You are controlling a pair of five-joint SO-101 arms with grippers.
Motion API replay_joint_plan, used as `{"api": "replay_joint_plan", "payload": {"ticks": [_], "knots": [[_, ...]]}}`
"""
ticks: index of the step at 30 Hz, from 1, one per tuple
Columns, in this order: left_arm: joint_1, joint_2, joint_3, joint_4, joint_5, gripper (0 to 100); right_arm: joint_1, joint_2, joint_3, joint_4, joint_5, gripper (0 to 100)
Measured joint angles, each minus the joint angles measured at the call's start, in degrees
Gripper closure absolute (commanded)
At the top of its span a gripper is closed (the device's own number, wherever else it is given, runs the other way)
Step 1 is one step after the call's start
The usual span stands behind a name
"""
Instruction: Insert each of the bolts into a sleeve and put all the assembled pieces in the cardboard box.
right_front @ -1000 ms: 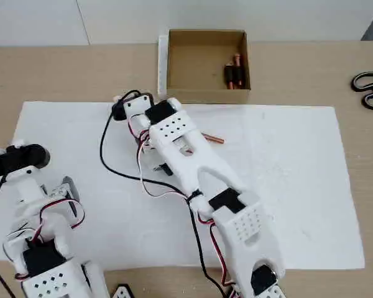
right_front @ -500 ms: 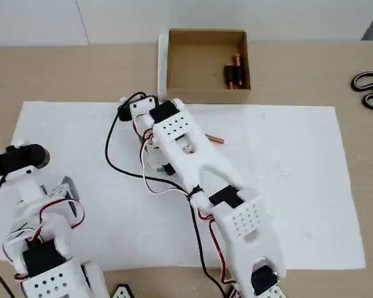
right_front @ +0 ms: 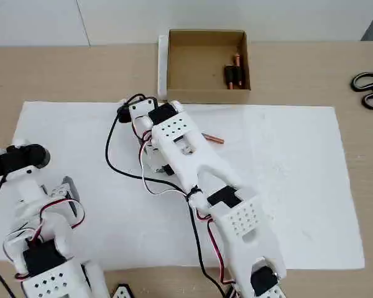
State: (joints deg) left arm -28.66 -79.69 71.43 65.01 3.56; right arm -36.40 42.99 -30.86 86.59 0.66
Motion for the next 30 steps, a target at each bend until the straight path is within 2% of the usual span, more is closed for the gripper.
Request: {"api": "replay_joint_plan", "payload": {"ticks": [9,13,23,30], "knots": [[0.0,0.0,0.0,0.0,0.0,83,-0.3,0.4,-0.1,-0.3,0.0,90.0],[0.0,0.0,0.0,0.0,0.0,83,-0.5,0.7,-0.1,-0.4,0.0,99.7],[0.0,0.0,0.0,0.0,0.0,83,-0.5,-0.4,-0.3,-0.4,0.0,99.0],[0.0,0.0,0.0,0.0,0.0,83,-1.8,-8.0,-0.4,2.7,0.0,99.5]]}}
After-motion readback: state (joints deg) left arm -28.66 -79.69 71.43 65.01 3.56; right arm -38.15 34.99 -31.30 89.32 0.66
